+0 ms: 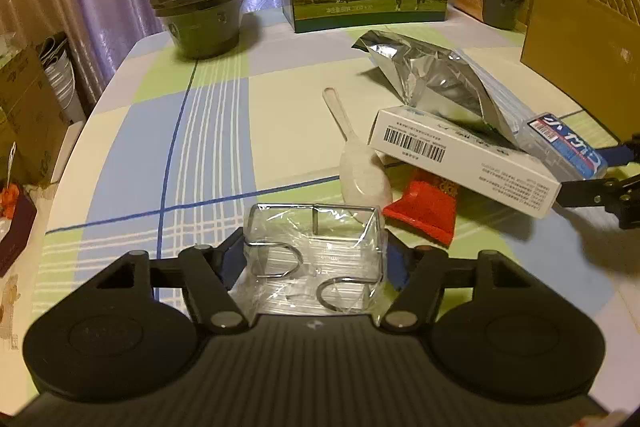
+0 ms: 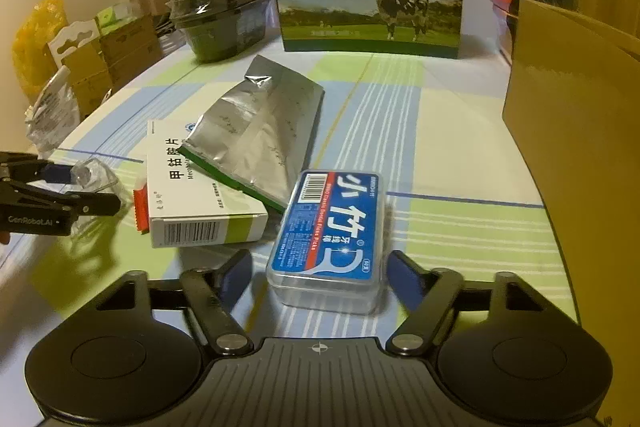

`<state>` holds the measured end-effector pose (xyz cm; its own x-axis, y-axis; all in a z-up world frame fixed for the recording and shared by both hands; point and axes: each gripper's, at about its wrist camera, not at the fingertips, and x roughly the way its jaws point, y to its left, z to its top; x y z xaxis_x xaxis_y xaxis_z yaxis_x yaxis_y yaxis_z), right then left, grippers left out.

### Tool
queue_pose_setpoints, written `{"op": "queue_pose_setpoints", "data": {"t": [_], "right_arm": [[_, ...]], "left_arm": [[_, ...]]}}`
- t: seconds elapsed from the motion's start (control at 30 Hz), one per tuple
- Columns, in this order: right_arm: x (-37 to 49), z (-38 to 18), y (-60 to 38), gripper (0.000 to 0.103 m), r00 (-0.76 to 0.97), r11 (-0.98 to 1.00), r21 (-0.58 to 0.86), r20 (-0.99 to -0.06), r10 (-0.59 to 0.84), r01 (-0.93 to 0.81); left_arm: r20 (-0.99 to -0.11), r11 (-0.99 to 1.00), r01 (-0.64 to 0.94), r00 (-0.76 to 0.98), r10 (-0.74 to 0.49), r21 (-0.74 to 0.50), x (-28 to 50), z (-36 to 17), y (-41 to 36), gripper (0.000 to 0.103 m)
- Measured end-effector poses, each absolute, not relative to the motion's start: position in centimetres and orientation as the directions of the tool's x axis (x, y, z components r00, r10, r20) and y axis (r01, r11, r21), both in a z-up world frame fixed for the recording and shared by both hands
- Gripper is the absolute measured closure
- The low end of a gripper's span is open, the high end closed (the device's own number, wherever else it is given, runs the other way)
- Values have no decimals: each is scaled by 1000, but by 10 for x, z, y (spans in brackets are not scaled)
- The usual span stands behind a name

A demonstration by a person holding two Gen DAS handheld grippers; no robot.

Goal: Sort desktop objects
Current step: 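Grasp the clear plastic tray with the left tool while the right tool grasps the floss box, then lift the tray and floss box and carry them toward the cardboard box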

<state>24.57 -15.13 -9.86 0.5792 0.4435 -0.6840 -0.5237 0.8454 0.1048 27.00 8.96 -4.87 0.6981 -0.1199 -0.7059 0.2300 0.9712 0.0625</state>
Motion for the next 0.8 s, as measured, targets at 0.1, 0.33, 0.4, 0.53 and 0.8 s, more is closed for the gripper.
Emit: {"op": "queue_pose_setpoints", "data": {"t": [0.1,0.33,0.4,0.53,0.8], "right_arm": [[243,-97,-154,47,581,848,104,-685,440,-519],[209,-82,-172,48,583,859,125,-684,437,-497],[193,-77,-180,49,581,862,139,-685,439,-487],[158,-73,-196,49,580,867,140,-692,431,-477],[107,-77,-226,49,586,897,107,-722,367,-430]], "left_arm": [[-716,973,225,687,-123,49,264,-47,85,41],[-733,971,236,665,-143,25,225,-40,66,41],[-734,968,249,661,-155,19,209,-38,56,41],[-733,966,257,653,-188,-20,170,-38,34,41],[-718,971,239,670,-187,-29,115,-41,11,39]]}}
